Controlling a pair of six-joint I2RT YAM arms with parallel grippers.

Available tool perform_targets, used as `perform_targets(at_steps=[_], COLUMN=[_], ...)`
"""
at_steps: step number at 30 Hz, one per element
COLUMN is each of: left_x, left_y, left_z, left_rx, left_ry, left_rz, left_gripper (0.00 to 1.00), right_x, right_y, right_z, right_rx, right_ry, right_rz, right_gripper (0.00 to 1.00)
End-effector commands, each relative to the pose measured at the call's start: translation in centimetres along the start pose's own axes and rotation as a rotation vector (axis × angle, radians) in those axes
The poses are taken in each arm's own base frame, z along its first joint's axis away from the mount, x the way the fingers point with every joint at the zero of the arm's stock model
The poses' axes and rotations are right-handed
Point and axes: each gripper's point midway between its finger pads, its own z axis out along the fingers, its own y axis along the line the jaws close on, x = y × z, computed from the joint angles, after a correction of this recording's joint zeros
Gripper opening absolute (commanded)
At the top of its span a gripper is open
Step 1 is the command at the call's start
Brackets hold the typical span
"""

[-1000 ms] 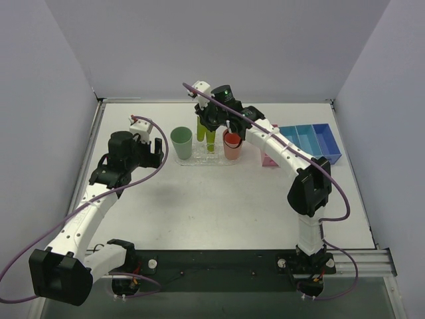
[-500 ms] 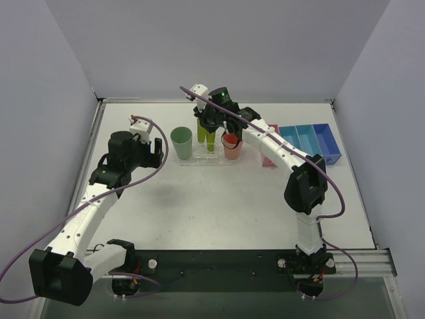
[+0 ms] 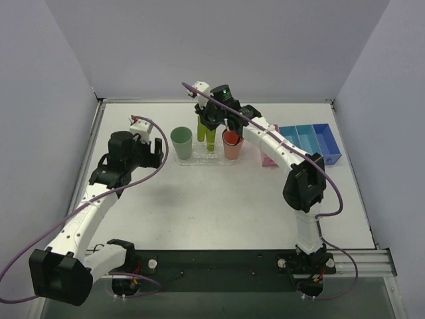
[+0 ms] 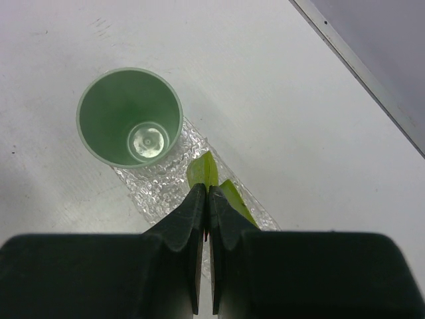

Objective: Prepare toiletry sets of a toothbrush and toothpaste on the tray

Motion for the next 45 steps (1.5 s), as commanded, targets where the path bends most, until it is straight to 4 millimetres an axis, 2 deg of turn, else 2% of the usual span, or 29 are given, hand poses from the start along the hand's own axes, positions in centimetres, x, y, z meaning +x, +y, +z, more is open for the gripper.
perform_targets(at_steps=[1,42,45], left_x=[-2.7,-2.7,-2.6], left_y=[-0.2,-0.2,-0.2], left_z=[-0.6,-0.6,-0.5], left_rx=[0.001,0.004,0.003], left_ry=[-0.068,-0.070,-0.067], left_rz=[0.012,0.012,0.012], left_gripper=[0.87,0.87,0.87], right_x=[-2.1,0.9,1.0], right_y=[-0.5,-0.2,-0.2], right_z=[0.6,3.8,3.9], right_rx=[-0.005,-0.027,-0.027], right_ry=[-0.065,0.014,0.016], right_rz=[0.006,0.020,0.022], right_gripper=[0.00,0.00,0.03])
